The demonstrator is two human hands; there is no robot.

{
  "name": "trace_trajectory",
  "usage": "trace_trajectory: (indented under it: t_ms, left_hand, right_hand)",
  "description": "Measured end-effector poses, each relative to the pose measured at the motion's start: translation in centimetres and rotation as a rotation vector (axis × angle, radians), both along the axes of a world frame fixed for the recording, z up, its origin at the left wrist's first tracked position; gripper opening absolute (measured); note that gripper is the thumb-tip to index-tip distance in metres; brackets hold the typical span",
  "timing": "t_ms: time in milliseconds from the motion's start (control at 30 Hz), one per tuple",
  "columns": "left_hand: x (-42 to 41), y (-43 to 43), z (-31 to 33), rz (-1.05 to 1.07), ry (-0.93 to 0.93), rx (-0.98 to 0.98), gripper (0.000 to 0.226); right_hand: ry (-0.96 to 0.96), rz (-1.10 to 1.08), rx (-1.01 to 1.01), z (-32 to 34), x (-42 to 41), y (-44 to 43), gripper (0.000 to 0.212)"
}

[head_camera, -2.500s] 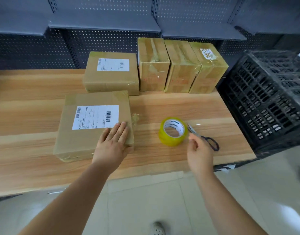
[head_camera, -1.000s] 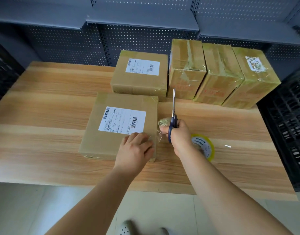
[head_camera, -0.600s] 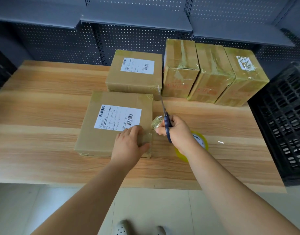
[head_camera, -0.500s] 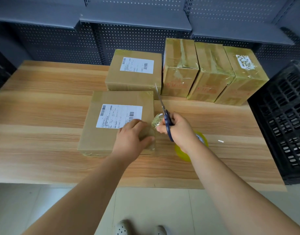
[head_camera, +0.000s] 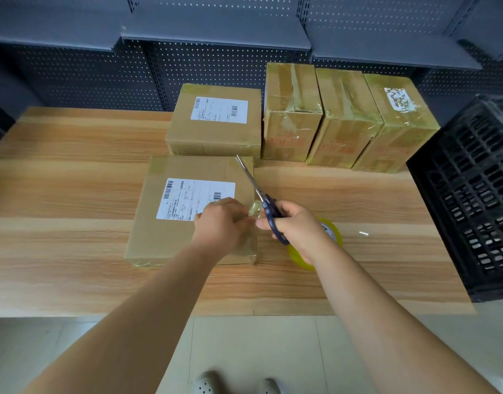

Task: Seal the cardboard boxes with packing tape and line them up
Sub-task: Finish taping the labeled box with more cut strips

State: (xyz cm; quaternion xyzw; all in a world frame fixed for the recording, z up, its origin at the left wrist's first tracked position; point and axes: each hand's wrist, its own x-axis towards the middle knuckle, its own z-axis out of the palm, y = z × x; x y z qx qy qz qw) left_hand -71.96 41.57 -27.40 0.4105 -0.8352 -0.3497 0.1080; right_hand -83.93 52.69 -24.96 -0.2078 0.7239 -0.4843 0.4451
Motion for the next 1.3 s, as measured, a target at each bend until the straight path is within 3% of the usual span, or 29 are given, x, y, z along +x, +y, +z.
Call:
trace_trajectory:
  t_ms: [67, 200, 333, 533, 633, 833, 1300]
  left_hand:
    - [-0.1, 0.1, 0.4, 0.002, -0.038, -0.004, 0.014]
    - [-0.2, 0.0, 0.6, 0.026, -0.077, 0.051, 0.017]
    - [-0.3, -0.4, 1.3, 0.061, -0.023, 0.149, 0.021]
    - [-0.3, -0.3, 2.8, 0.09, -0.018, 0.234, 0.017]
    - [0.1, -0.3, 2.7, 0.094, 0.006, 0.26, 0.018]
    - [-0.1, -0.5, 2.8, 0.129, 0.043, 0.328, 0.027]
    - [-0.8, -0.3, 2.8, 0.137, 0.068, 0.348, 0.022]
  right_hand:
    - [-0.01, -0.026, -0.021, 0.5, 0.1, 0.4, 0.022]
    - [0.15, -0.21, -0.002, 0.8, -1.6, 2.3, 0.02]
    - [0.495, -0.025, 0.225, 1.1, -4.3, 6.9, 0.031]
    - [0.737, 0.206, 0.516, 0.4, -4.9, 10.0, 0.058]
    - [0.858, 0.281, 0.527, -0.4, -4.1, 10.0, 0.06]
    - [0.916, 0.34, 0.486, -0.8, -3.1, 8.7, 0.061]
    - [0.995, 0.445, 0.439, -1.0, -2.2, 4.8, 0.054]
